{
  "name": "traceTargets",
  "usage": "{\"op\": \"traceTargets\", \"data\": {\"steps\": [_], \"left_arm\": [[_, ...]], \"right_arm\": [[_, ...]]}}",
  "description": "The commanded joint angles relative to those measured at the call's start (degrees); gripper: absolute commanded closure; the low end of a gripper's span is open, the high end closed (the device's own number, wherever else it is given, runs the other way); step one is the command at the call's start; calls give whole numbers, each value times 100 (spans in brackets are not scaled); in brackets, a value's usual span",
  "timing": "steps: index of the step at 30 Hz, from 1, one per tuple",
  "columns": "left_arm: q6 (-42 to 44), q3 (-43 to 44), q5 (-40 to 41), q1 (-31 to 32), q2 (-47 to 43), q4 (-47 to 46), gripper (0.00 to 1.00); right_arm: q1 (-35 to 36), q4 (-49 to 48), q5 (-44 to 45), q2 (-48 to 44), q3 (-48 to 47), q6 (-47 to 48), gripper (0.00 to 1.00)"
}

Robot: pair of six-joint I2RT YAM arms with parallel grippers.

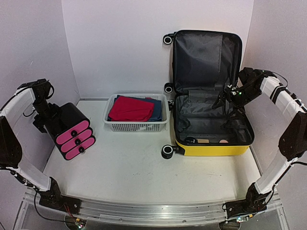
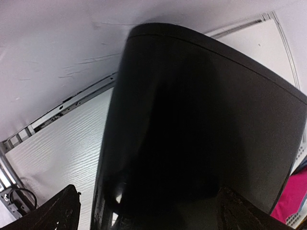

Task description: Open, take out, and arrange the luggage

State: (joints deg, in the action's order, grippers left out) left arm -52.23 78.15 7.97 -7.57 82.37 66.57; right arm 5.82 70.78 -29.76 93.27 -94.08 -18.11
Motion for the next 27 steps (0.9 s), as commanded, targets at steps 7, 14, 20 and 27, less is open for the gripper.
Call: {"op": "traceTargets", "data": {"steps": [7,14,20,27], "left_arm": [[1759,-822,-1359,-12,-103,78,10],[2387,-880,-1997,666,18,410,13],[2410,-854,-2394,1289,138,633,13],[2823,355,-1827,1328,-398,673,13]], "right_arm": [[50,-230,-52,-20,-79,-51,2],[81,-231,-74,15,-65,-60,2],[118,-231,-58,26,-54,-45,2],[142,-229,-26,-28,20,-50,2]]}}
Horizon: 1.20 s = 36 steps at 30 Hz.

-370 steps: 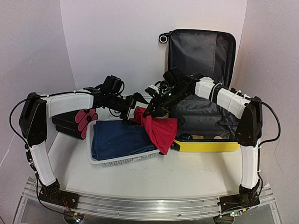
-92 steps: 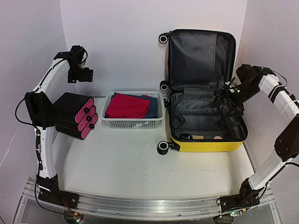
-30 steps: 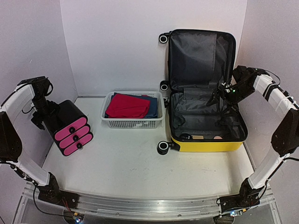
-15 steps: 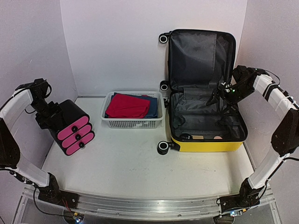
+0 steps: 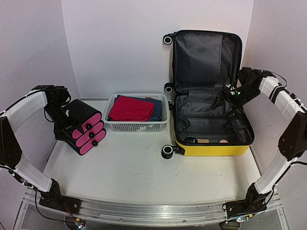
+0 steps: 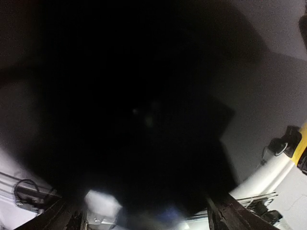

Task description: Open, take out, and arrange the luggage

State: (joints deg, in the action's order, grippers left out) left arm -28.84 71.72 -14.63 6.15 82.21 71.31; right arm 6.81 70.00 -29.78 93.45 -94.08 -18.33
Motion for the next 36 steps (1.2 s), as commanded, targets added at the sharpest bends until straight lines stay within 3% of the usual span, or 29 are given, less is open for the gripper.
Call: {"op": "traceTargets", "data": {"steps": [1,5,10,15,20,24,28,36], "left_arm": [[632,1329,641,-48,-325,160,12],[836,2594,1373,-197,350,-113,9],[1179,4103,1411,-658,1745,-164,8],[1771,5235,1259,-1186,2911,-45,8],[2493,6011,574,-1316,3787,-3,8],[2421,5509,83,-1314,3826,66,8],[2153,4554,-650,-1305,3508,-110,15],[1405,2787,-712,-1275,2240,-355,19]], "right_arm": [[48,-151,-39,-46,40,-30,2],[76,-163,-46,-15,114,-43,2],[93,-162,23,-51,100,-69,2],[101,-167,121,-189,143,-129,2],[118,-168,156,-267,154,-231,2],[153,-169,261,-305,132,-233,2],[182,-190,237,-255,117,-246,2],[287,-287,113,-108,95,-162,2]]}}
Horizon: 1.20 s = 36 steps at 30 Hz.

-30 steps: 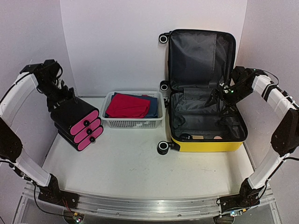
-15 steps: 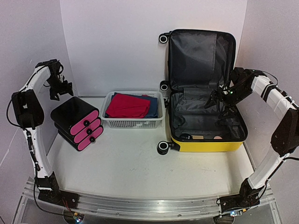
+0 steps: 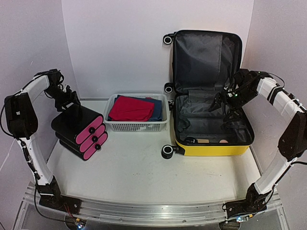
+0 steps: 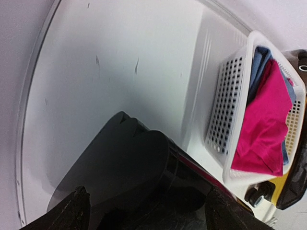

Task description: Open, take out, and arrange the luggage

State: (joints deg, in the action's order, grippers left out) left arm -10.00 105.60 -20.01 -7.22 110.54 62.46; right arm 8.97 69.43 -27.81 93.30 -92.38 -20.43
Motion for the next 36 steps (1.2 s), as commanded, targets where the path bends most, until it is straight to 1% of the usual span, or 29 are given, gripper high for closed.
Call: {"op": "traceTargets", "data": {"steps": [1,4,9,12,16,19,22,26,28,29,31,32,36], "left_arm": [[-656,-772,-102,70,-734,531,20],[-1261,-1288,-106,205,-1119,460,20],[-1966,-1811,46,1028,-1412,320,21],[-2494,-2188,-127,1338,-1660,-48,21],[-2878,-2487,-336,1597,-2008,-390,20],[-2844,-2567,-546,1626,-2162,-396,19],[-2660,-2506,-500,1621,-2352,-303,18],[-2222,-2063,-192,1620,-2387,278,16],[-2001,-1901,-24,1618,-2390,594,16],[-1922,-1861,95,1617,-2400,828,17],[-1764,-1877,198,1620,-2481,1026,21],[-1730,-1934,238,1623,-2549,1087,24],[-1825,-2313,274,1625,-2827,1097,28]], "right_arm": [[88,-239,-101,-59,-86,54,2],[197,-302,-103,50,-95,88,2],[559,-448,-277,329,-169,226,2],[1021,-523,-474,571,-292,572,2],[1924,-750,-472,873,-474,1174,2],[2612,-1320,-521,1029,-430,1525,2],[3041,-2043,-666,1251,-450,1570,2],[3634,-2777,-767,1717,-744,1624,4],[3886,-3028,-788,2094,-1013,1534,8],[3985,-3095,-825,2278,-1170,1471,12],[4167,-3128,-891,2623,-1542,1324,17],[4254,-3135,-935,2770,-1702,1266,19],[4547,-3142,-905,3057,-1981,1250,23]]}}
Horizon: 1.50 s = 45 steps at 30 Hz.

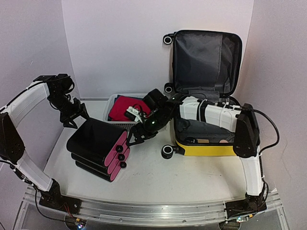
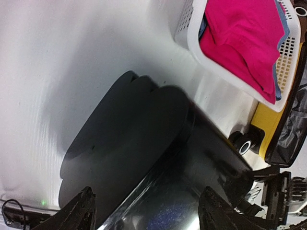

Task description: Open, take out, and arrange the luggage

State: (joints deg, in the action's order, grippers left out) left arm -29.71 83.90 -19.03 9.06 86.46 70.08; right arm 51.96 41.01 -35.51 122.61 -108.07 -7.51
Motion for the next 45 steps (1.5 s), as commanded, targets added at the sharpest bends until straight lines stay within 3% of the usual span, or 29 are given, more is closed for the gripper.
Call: {"op": "traceTargets", "data": {"steps": [1,9,19,25,33,45], "left_arm": [[94,-255,131,-8,-423,336,29],[-142,-585,215,-5,-514,319,30],[-302,-799,329,-5,-411,262,31],[-374,-840,505,-6,-325,227,31],[-244,-878,716,-2,-235,230,31],[-197,-834,716,-9,-202,240,32]], "right_arm": [[299,-301,-114,149,-416,-47,25],[566,-386,-97,492,-756,-178,34],[654,-367,515,704,-996,-328,68],[654,-319,640,158,-223,-233,80],[675,-127,873,-1172,1359,-40,81],[695,161,973,-1815,1780,30,71]]}}
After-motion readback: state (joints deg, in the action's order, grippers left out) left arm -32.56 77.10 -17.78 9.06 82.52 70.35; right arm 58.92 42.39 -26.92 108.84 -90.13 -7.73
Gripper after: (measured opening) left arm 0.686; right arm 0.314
